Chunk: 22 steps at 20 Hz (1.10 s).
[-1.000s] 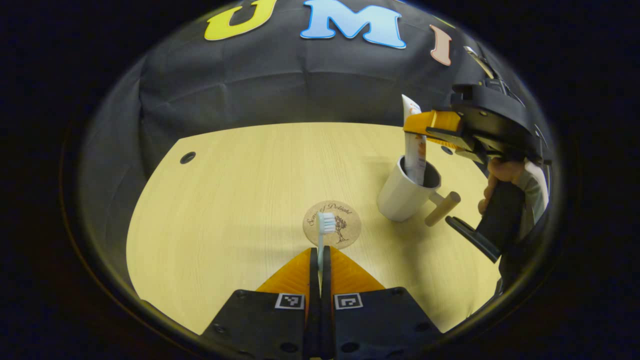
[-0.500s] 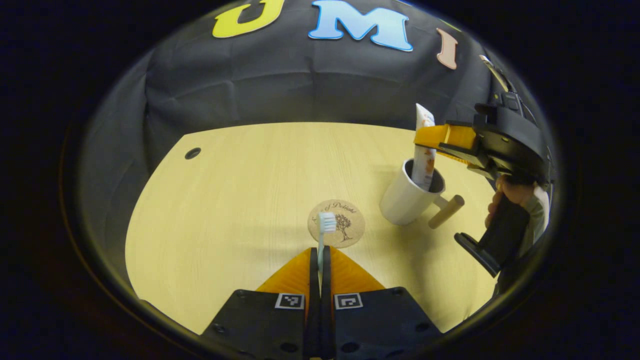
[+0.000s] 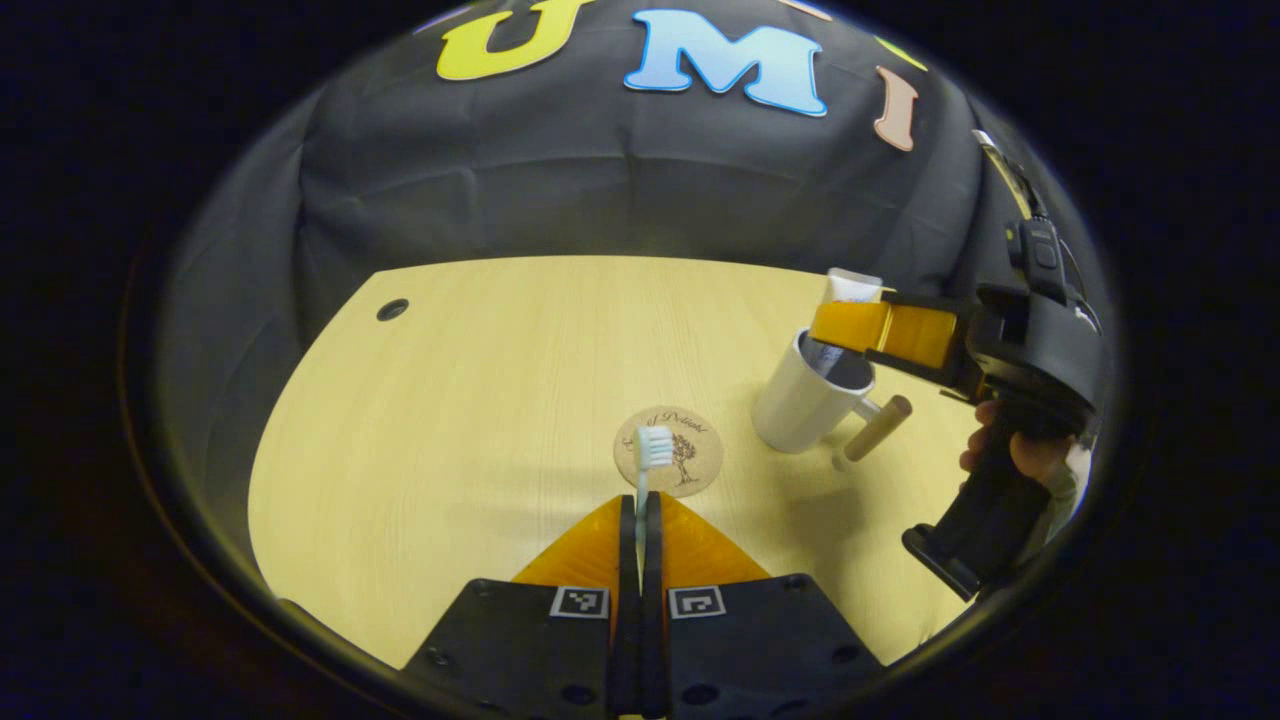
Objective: Put the toothbrush and toothpaste on the desktop into the cup, then pick up the cup and place it on the coaster on the desktop.
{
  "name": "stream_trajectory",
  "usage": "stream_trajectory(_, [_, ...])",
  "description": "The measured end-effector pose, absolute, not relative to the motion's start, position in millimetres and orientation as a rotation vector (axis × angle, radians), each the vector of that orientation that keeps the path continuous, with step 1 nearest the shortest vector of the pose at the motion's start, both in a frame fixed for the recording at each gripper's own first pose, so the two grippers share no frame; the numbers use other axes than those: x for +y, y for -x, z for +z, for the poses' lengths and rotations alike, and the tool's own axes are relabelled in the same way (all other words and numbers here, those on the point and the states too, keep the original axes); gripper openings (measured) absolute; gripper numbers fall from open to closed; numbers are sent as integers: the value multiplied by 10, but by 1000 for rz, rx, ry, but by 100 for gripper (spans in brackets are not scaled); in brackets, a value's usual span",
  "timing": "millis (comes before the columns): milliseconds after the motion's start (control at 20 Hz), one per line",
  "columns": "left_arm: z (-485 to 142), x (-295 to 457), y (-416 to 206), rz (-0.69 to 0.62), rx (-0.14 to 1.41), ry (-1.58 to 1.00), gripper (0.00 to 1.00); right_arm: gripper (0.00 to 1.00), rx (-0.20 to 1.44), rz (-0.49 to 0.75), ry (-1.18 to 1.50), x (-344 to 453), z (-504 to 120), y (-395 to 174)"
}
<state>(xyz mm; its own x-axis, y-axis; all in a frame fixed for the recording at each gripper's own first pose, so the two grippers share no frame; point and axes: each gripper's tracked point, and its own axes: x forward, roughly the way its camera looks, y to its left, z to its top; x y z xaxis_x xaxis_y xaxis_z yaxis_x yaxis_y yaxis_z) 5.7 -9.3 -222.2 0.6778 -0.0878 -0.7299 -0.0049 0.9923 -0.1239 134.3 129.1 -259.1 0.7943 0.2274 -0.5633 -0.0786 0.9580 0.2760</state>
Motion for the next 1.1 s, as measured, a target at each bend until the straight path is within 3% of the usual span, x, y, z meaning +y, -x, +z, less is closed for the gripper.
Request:
stream_trajectory(50, [-2212, -86, -56, -48, 819, 120, 8, 80, 622, 164, -240, 1281, -2551, -1354])
stream_trajectory(100, [-2199, -63, -51, -50, 814, 120, 7, 83, 610, 166, -240, 1261, -2483, -1307])
stream_trajectory(450, [-1868, -223, -145, -114, 713, 53, 8, 84, 543, 149, -277, 1016, -2074, -1189])
stream_trajectory(1100, [-1220, -1152, -692, -337, 467, -134, 8, 84, 553, -41, -258, -22, -2019, -876])
